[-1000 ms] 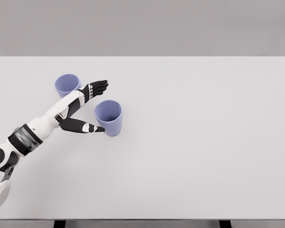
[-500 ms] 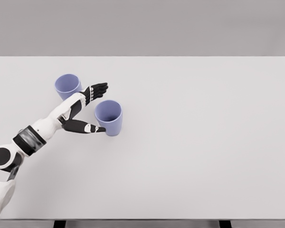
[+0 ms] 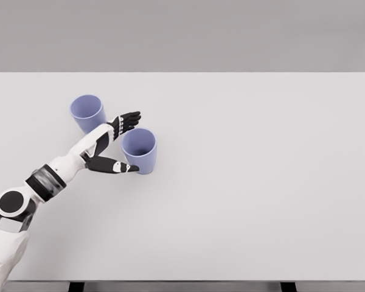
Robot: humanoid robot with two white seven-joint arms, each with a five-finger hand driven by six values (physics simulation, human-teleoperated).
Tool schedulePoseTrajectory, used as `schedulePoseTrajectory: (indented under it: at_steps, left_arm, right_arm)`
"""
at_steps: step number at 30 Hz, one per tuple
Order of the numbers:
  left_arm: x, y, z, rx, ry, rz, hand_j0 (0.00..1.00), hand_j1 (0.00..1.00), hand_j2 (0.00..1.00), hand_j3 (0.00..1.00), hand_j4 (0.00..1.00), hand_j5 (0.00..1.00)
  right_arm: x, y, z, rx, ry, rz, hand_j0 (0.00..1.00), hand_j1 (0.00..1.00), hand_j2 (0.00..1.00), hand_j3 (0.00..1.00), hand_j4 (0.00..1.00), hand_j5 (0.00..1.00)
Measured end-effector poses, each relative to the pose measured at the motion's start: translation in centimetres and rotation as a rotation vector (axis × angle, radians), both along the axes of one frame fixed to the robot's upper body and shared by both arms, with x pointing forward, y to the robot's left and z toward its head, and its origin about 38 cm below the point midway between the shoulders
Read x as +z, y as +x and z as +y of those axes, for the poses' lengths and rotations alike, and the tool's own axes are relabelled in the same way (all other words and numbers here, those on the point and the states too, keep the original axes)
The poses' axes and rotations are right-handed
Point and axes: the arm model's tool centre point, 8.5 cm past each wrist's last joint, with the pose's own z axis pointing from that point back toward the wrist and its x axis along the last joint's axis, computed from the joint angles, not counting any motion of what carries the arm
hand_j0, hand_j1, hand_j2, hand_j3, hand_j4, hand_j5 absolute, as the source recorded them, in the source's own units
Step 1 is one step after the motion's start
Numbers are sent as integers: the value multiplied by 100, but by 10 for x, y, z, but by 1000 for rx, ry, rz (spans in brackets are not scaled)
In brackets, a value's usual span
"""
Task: Place the right cup on the left cup with left arm
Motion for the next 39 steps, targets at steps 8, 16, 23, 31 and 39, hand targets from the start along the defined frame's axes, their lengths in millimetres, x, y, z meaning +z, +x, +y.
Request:
schedulePoseTrajectory:
  at_steps: [8, 16, 23, 31, 39]
  left_arm:
    - [-6, 2, 1, 7, 3, 16, 99, 99, 99, 99, 99, 99]
    - [-9, 3, -2, 5, -3, 22, 99, 99, 99, 99, 99, 99]
    - [-13, 6, -6, 1, 1, 29, 99, 99, 99, 99, 99, 99]
    - [-17, 6, -6, 4, 3, 38, 94, 94, 94, 94, 94, 94]
    - [-18, 6, -5, 7, 2, 40, 86, 86, 86, 86, 86, 86]
  right_arm:
    - [0, -1, 0, 0, 0, 2, 100, 100, 100, 100, 100, 100]
    - [0, 0, 0, 0, 0, 0, 100, 100, 100, 100, 100, 100]
    - [0, 0, 0, 0, 0, 0, 100, 100, 100, 100, 100, 100]
    - [0, 0, 0, 0, 0, 0, 100, 100, 100, 100, 100, 100]
    - [0, 0, 0, 0, 0, 0, 100, 100, 100, 100, 100, 100]
